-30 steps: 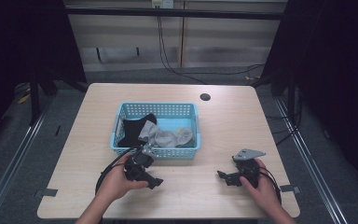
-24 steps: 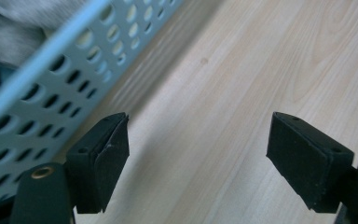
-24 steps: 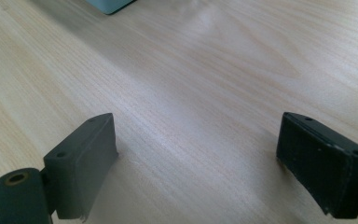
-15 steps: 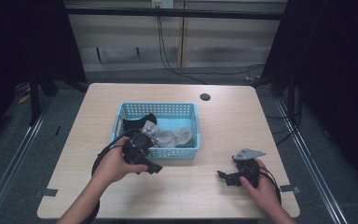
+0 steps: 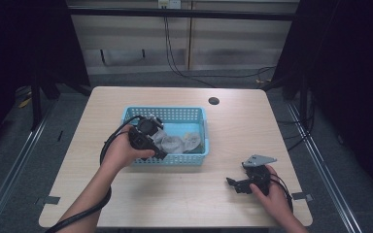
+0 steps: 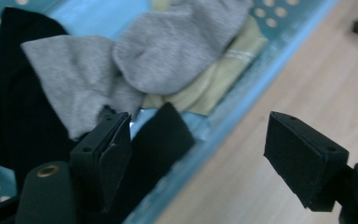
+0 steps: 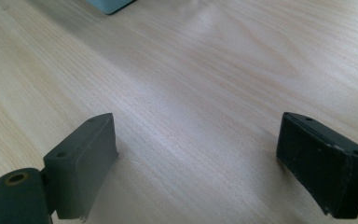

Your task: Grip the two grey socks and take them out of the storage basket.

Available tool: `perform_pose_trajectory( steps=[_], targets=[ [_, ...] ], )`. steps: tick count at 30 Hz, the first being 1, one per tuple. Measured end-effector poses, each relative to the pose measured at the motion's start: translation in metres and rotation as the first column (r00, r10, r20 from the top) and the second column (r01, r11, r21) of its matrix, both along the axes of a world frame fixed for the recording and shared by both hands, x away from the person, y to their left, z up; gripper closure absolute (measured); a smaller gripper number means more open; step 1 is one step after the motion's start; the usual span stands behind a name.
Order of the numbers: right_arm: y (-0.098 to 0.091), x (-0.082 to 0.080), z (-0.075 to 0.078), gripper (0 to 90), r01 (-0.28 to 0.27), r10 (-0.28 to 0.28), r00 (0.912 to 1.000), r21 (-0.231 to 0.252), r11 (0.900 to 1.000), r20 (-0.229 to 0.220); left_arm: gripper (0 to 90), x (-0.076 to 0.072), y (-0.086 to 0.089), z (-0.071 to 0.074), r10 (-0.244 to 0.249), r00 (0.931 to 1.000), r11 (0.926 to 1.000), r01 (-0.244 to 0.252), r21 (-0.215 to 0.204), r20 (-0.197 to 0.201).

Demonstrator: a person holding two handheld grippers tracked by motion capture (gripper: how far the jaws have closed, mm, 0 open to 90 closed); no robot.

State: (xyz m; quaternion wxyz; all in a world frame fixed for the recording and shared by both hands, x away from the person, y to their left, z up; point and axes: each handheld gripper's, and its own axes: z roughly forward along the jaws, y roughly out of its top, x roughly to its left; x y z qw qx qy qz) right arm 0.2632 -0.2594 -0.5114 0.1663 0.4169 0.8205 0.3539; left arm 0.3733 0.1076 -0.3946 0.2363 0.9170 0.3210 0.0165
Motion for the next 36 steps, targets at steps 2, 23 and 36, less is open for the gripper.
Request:
perform_pose_trajectory(
  steps=[2, 23, 36],
  targets=[
    [0.000, 0.000, 0.000, 11.4, -0.001, 0.001, 1.0000, 0.002, 1.0000, 0.000, 22.6, 0.006, 0.000, -0.002, 0.012, 0.9999, 0.9999, -0.012, 0.001, -0.004],
    [0.000, 0.000, 0.000, 11.4, -0.001, 0.001, 1.0000, 0.002, 1.0000, 0.000, 25.4, 0.061, 0.010, -0.042, 0.229, 0.9722, 0.9723, -0.226, 0.060, -0.050],
    [0.000, 0.000, 0.000, 11.4, 0.001, -0.001, 1.0000, 0.003, 1.0000, -0.001, 57.8, 0.070, 0.012, -0.061, 0.247, 0.9648, 0.9603, -0.232, 0.155, -0.089]
  ],
)
